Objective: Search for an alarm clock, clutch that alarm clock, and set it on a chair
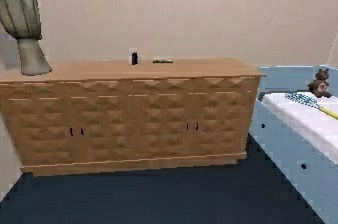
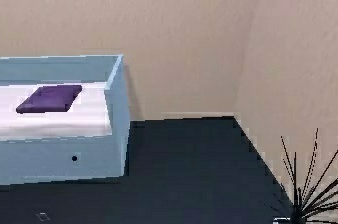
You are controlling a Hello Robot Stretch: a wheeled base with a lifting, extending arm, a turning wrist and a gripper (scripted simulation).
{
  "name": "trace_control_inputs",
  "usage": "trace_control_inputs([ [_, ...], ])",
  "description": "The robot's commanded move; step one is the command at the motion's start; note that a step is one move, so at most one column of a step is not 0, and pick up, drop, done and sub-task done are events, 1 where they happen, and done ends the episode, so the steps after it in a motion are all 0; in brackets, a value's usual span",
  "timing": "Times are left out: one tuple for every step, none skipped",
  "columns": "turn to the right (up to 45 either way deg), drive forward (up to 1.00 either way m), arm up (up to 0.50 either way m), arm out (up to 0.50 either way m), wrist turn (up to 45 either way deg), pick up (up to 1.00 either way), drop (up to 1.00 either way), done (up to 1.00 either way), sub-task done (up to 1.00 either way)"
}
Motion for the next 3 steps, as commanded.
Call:
trace_control_inputs([
  [-6.0,0.00,0.00,0.00,0.0,0.00,0.00,0.00,0.00],
  [0.0,0.80,0.00,0.00,0.0,0.00,0.00,0.00,0.00],
  [0.0,0.50,0.00,0.00,0.0,0.00,0.00,0.00,0.00],
])
